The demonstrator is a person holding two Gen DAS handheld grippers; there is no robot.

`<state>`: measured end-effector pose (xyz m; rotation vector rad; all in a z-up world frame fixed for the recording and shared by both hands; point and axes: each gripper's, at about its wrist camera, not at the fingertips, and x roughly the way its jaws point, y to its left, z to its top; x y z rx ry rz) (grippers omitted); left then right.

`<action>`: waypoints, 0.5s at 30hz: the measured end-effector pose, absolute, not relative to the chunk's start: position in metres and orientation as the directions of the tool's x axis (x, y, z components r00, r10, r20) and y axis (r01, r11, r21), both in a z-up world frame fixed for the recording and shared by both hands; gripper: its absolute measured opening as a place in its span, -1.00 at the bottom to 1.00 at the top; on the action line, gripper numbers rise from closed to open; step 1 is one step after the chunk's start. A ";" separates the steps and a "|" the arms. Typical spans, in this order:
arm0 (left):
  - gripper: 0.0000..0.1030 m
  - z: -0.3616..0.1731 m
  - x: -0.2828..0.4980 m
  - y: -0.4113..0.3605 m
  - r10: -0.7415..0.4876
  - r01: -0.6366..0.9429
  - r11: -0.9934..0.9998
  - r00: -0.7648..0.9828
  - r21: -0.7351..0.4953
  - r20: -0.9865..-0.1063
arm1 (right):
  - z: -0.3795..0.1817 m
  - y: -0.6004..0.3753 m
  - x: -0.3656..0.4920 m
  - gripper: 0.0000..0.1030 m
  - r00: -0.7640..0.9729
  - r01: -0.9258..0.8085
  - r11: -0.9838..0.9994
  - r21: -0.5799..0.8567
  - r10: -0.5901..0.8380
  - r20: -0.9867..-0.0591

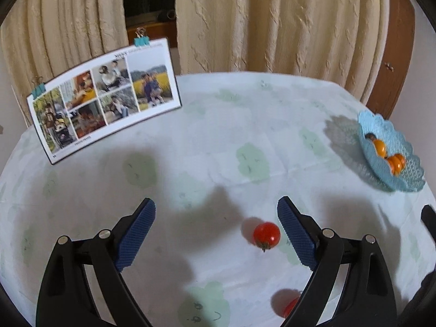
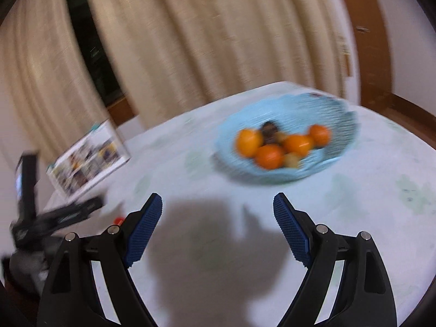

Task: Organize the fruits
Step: 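Move both tools back from the basket toward the remaining red tomatoes, then grasp a red tomato with the left tool while the right tool grasps the other tomato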

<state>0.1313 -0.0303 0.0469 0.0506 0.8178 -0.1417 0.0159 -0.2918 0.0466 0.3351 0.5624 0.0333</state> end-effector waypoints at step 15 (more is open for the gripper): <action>0.10 0.012 0.131 -0.059 -0.178 0.251 0.967 0.575 -0.035 -0.799 | 0.026 -0.237 0.019 0.65 0.753 -0.119 0.962 0.247 0.250 -0.609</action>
